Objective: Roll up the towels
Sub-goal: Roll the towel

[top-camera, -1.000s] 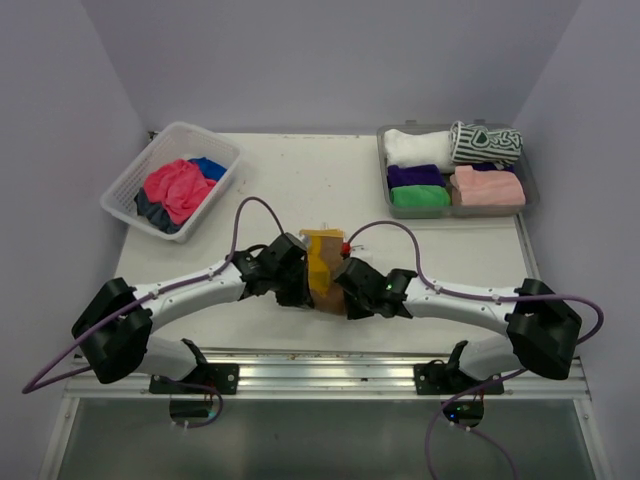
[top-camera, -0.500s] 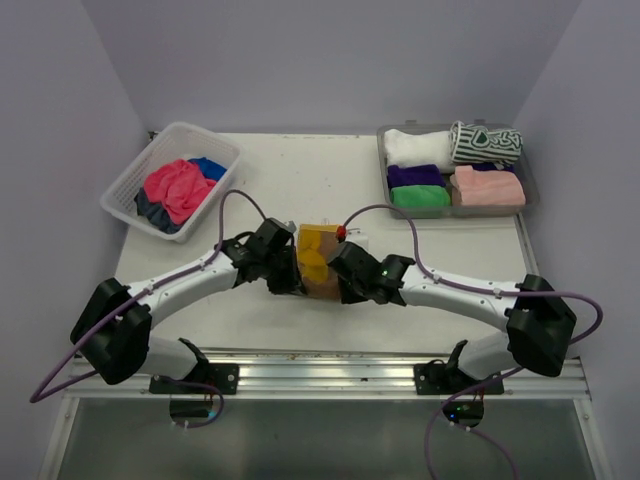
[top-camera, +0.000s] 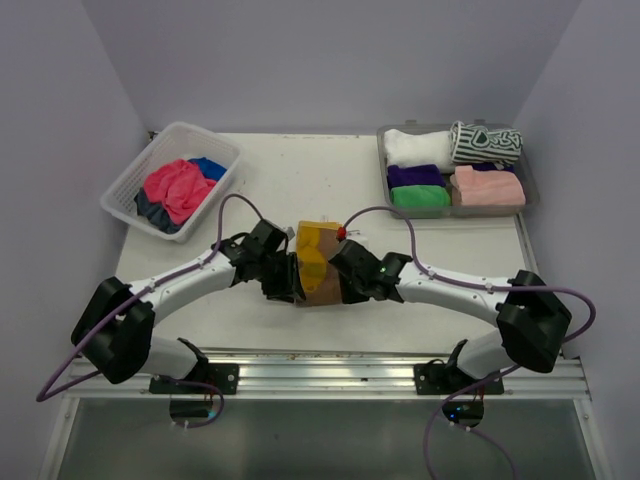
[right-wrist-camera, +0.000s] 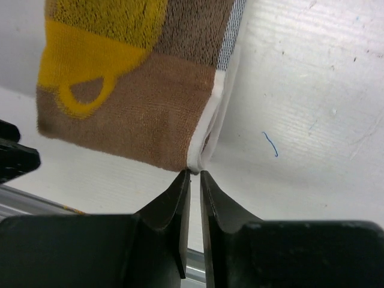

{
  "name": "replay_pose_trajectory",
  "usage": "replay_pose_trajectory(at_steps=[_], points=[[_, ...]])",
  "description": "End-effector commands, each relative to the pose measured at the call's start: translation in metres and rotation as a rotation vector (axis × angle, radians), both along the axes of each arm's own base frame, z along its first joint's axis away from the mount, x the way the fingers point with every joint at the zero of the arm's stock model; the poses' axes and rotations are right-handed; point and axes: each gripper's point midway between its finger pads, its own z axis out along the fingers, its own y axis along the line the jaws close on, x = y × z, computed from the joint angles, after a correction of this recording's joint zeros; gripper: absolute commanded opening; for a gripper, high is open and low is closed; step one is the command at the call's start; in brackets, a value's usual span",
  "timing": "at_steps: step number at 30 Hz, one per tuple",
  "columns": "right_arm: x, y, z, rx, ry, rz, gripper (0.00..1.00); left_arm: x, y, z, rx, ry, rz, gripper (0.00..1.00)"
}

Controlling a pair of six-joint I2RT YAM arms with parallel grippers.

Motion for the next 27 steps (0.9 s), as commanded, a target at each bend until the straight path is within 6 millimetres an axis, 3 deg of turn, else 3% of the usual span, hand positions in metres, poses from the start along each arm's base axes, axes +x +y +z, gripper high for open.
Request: replay_pose_trajectory(at_steps=[1,4,6,9,13,18,22,24,27], points=[[-0.008,0.002,0.006,0.043,0.011,0.026,0.18,0.002,0.0,0.017,-0.014,-0.056,-0.064,0.4],[-0.005,-0.003,0.014,0.028,-0.019,0.031,0.26,0.013,-0.003,0.026,-0.014,-0.089,-0.05,0.39],[-0.001,-0.004,0.022,0.016,-0.043,0.042,0.27,0.018,-0.008,0.029,-0.028,-0.092,-0.044,0.33],[0.004,-0.001,0.025,-0.004,-0.058,0.063,0.26,0.02,-0.017,0.018,-0.057,-0.064,-0.043,0.26],[0.018,0.017,0.01,-0.046,-0.051,0.102,0.22,0.015,-0.023,-0.002,-0.086,-0.02,-0.04,0.2],[0.037,0.036,-0.016,-0.062,-0.035,0.132,0.17,0.013,-0.014,-0.031,-0.028,0.014,-0.021,0.17],[0.03,0.036,-0.041,-0.07,0.019,0.135,0.13,0.012,-0.004,-0.046,0.023,0.035,-0.018,0.15],[0.015,0.034,-0.052,-0.047,0.066,0.124,0.1,0.016,0.002,-0.048,0.047,0.029,-0.013,0.15],[-0.005,0.039,-0.053,0.003,0.095,0.076,0.09,0.025,0.009,-0.048,0.072,0.019,0.002,0.15]])
